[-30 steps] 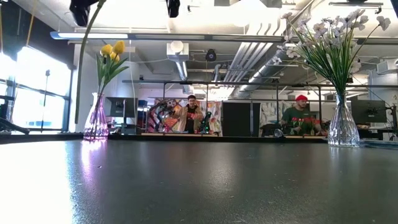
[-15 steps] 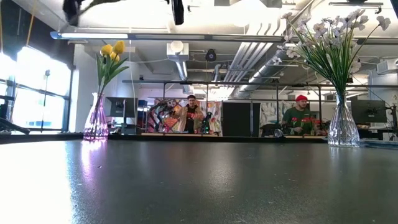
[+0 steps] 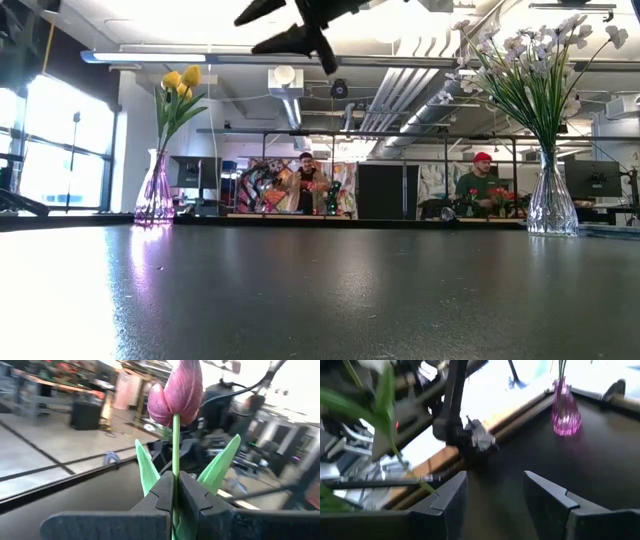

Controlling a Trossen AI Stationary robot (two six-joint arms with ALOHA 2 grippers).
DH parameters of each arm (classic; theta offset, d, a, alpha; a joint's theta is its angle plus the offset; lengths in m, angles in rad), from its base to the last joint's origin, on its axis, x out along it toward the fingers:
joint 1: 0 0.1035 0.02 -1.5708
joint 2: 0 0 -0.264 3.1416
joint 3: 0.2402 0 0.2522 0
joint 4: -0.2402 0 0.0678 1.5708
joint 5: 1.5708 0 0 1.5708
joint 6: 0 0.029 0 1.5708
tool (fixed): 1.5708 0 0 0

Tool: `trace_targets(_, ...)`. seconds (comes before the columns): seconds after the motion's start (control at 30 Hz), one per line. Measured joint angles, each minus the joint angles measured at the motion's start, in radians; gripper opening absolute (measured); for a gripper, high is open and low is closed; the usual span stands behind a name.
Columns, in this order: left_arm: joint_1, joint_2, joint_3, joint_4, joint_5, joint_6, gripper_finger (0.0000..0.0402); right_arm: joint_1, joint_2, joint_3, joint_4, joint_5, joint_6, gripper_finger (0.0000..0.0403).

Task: Sort flowers into vase by color
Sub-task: Put the red flower into the bottom transparent vase

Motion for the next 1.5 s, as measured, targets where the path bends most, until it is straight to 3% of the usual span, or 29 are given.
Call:
trace_targets(0.2, -0.201, -0.134, 0.000, -0.005, -0.068, 0.076, 0.0000, 0.000, -0.001, 0.000, 0.002, -0.088, 0.053, 0.0181)
trace_targets(0.33, -0.266, -0.191, 0.000, -0.057, -0.068, 0.083, 0.0000, 0.002, -0.002, 0.000, 0.152, -0.181, 0.051, 0.0181)
trace_targets(0.43, -0.303, -0.214, 0.000, -0.110, -0.066, 0.084, 0.0000, 0.004, -0.002, 0.000, 0.181, -0.192, 0.057, 0.0181)
trace_targets(0.7, -0.382, -0.221, 0.000, -0.170, 0.103, 0.095, 0.0000, 0.014, -0.002, 0.000, 0.282, -0.328, 0.154, 0.0181)
trace_targets(0.87, -0.388, -0.221, 0.000, -0.249, 0.205, 0.077, 0.0000, 0.024, -0.003, 0.000, 0.323, -0.330, 0.170, 0.0181)
trace_targets(0.97, -0.373, -0.232, -0.033, -0.264, 0.211, 0.053, 0.0000, 0.024, -0.003, 0.000, 0.324, -0.315, 0.179, 0.0181)
trace_targets(1.1, -0.355, -0.251, -0.111, -0.196, 0.270, -0.025, 0.0000, 0.020, -0.003, 0.000, 0.323, -0.311, 0.185, 0.0181)
trace_targets(1.5, -0.376, -0.261, -0.293, 0.059, 0.486, -0.048, 0.0000, 0.038, -0.003, 0.000, 0.311, -0.259, 0.208, 0.0181)
